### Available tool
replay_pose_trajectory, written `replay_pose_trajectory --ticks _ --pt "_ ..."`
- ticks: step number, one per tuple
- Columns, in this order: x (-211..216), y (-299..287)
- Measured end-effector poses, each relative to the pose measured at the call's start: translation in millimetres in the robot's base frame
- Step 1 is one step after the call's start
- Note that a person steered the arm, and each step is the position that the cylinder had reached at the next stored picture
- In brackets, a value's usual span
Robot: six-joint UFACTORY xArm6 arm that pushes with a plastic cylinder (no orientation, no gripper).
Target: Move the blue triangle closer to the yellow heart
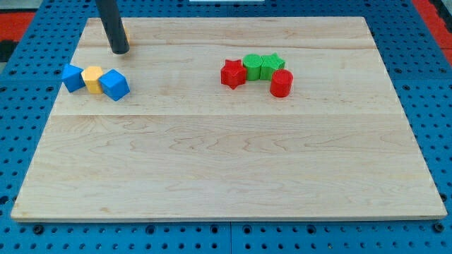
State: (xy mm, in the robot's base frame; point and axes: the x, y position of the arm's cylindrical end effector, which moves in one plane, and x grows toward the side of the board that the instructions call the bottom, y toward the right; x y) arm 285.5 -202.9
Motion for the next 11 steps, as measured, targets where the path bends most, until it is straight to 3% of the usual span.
replay_pose_trajectory --ticks 2,4,5,7,11 --pt "13 -85" --pt "57 -102" --pt "103 -102" --pt "106 -66" --pt "53 -58"
